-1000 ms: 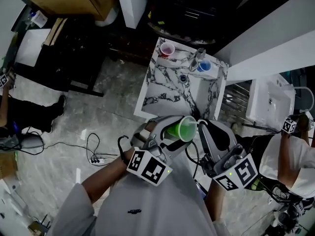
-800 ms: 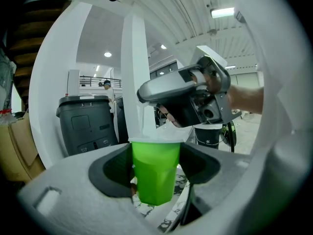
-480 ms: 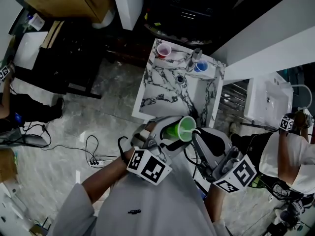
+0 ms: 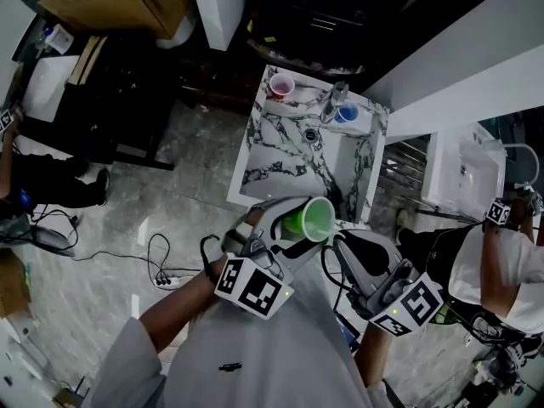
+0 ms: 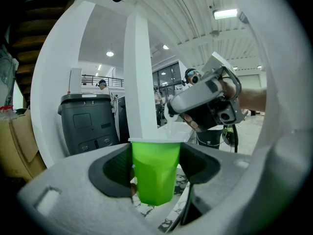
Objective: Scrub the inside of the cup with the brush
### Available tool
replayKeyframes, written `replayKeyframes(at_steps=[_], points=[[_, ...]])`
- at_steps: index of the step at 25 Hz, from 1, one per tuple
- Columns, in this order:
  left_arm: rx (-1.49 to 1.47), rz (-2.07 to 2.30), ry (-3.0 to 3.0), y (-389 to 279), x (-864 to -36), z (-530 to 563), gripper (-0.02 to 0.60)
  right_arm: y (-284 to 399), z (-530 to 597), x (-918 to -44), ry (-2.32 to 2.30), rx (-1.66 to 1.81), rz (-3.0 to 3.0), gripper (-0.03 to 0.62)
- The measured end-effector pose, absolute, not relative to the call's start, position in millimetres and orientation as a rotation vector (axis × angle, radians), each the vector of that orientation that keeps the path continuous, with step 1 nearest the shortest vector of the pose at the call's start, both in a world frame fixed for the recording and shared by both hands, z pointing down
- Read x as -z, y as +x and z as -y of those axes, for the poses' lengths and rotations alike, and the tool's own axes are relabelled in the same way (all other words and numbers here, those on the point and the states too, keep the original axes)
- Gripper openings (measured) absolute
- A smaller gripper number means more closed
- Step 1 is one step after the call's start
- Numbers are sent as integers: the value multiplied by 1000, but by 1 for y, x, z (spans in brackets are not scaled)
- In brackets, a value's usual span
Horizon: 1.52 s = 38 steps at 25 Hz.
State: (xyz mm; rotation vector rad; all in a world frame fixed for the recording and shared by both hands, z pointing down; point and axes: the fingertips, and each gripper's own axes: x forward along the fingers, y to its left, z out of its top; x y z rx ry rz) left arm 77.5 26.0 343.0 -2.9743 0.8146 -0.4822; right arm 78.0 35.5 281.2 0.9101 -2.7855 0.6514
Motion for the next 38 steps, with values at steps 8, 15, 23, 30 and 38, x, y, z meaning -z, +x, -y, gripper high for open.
replayKeyframes(at_steps=[8, 15, 23, 30, 38], points=[[477, -799, -2974, 78, -341, -23, 304, 83, -13, -292, 1011, -606, 2714, 23], [472, -785, -2978, 78, -340, -19, 304, 70, 6, -284, 1025, -596, 2771, 23], [476, -831, -2974, 69, -344, -11, 304, 49, 8, -280, 931, -697, 2857, 23], [476, -868, -2977, 61, -346, -7, 304, 45, -4, -283, 818, -746, 2858, 23], [479, -910, -2958, 52, -345, 2, 304, 62, -11, -293, 865, -743, 2802, 23]])
